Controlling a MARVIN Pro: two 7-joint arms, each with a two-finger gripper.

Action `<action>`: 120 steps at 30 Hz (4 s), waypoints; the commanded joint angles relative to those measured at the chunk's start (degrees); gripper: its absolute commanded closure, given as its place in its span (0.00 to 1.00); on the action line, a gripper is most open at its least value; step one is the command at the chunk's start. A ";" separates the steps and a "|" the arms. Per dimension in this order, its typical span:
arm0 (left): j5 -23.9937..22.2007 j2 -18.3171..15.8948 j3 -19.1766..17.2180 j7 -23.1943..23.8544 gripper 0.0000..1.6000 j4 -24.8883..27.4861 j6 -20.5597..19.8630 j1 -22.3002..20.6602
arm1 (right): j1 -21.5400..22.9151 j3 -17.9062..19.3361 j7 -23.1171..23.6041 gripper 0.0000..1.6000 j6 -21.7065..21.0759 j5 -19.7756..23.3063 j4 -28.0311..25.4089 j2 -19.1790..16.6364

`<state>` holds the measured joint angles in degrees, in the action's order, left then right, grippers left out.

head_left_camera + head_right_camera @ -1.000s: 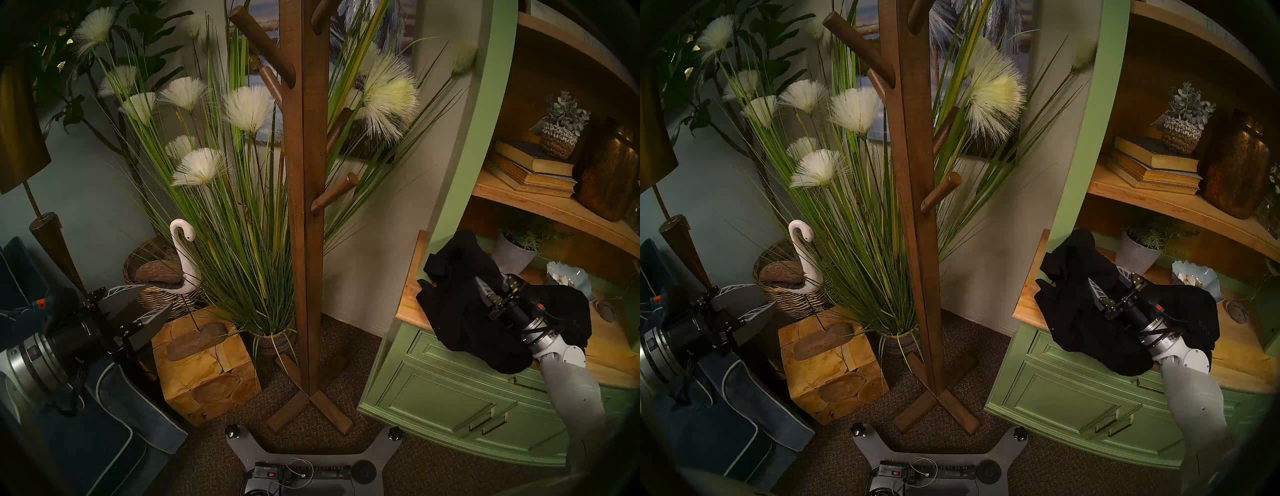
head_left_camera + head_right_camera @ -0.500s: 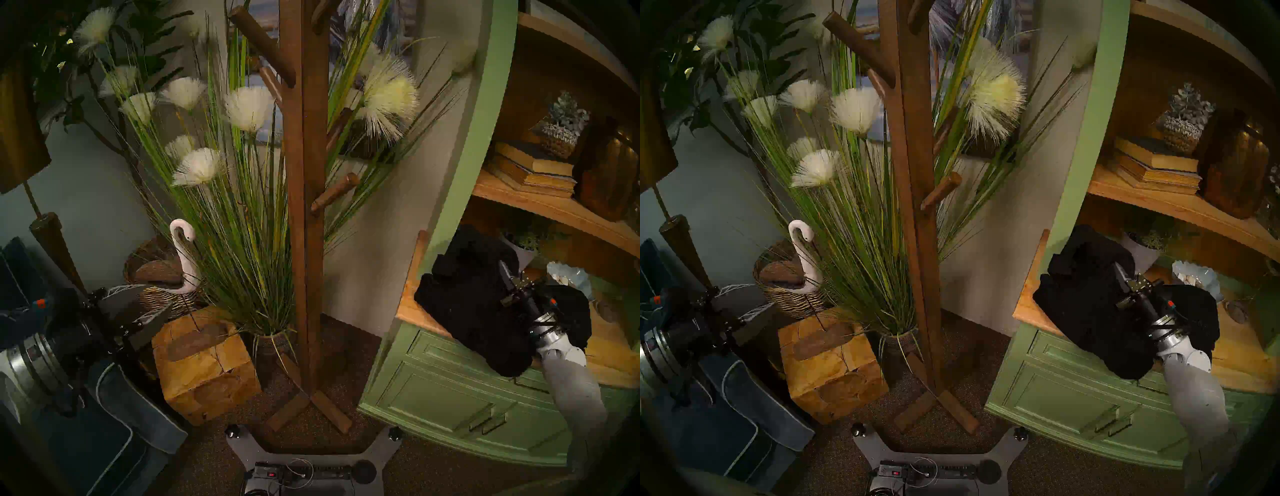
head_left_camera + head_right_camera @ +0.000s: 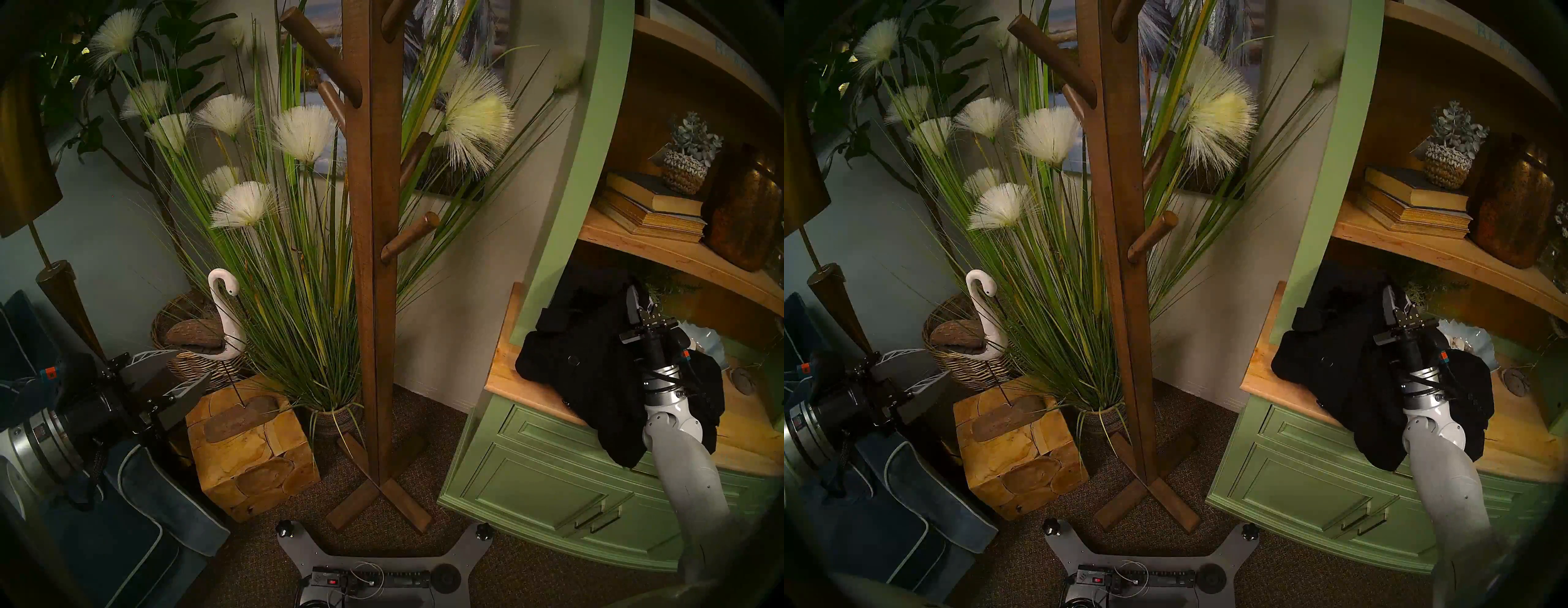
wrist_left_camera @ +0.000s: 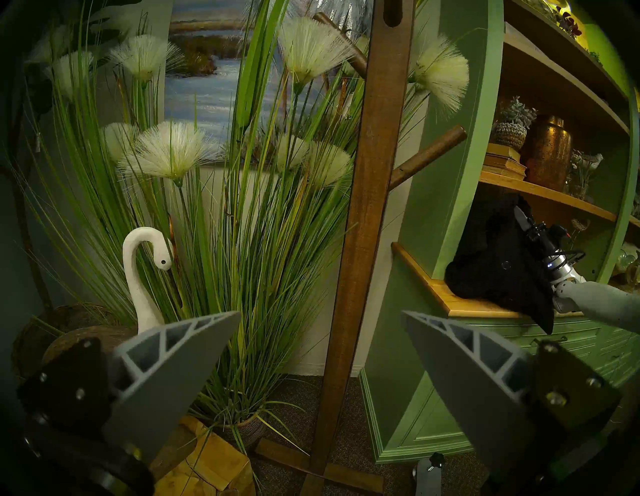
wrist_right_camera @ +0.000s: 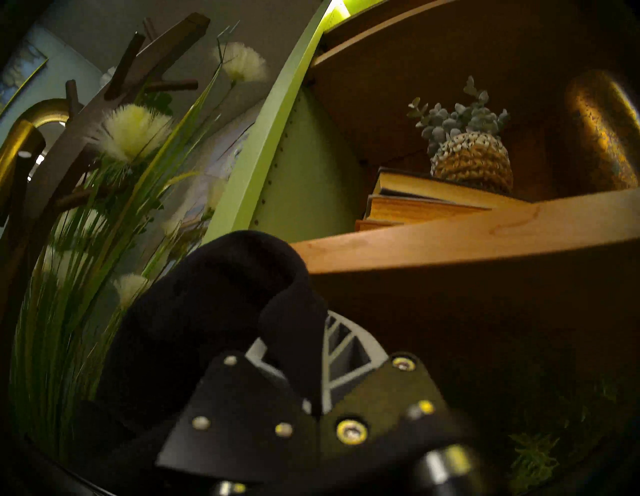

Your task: Pick up jacket and place on coat hanger

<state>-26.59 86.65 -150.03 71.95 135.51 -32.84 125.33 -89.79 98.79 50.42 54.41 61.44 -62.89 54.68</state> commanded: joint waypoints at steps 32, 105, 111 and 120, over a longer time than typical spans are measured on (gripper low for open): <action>0.00 -0.07 0.13 0.37 0.00 0.62 0.04 -0.40 | 7.07 -3.17 6.50 1.00 0.59 7.39 -25.12 6.46; -0.35 0.18 -0.02 0.69 0.00 0.84 -0.13 -0.62 | -15.85 2.56 6.84 0.13 0.59 -11.42 8.31 -24.16; -0.27 0.18 0.01 0.61 0.00 0.81 -0.10 -0.63 | -15.43 2.30 6.06 0.00 0.59 -10.97 8.31 -26.76; -0.24 0.18 0.02 0.60 0.00 0.81 -0.10 -0.64 | -18.65 2.35 5.84 0.00 0.59 -9.49 4.42 -29.86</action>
<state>-26.08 86.93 -150.03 71.94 135.49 -32.91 124.91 -106.84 100.12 50.30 54.61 50.24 -54.70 30.34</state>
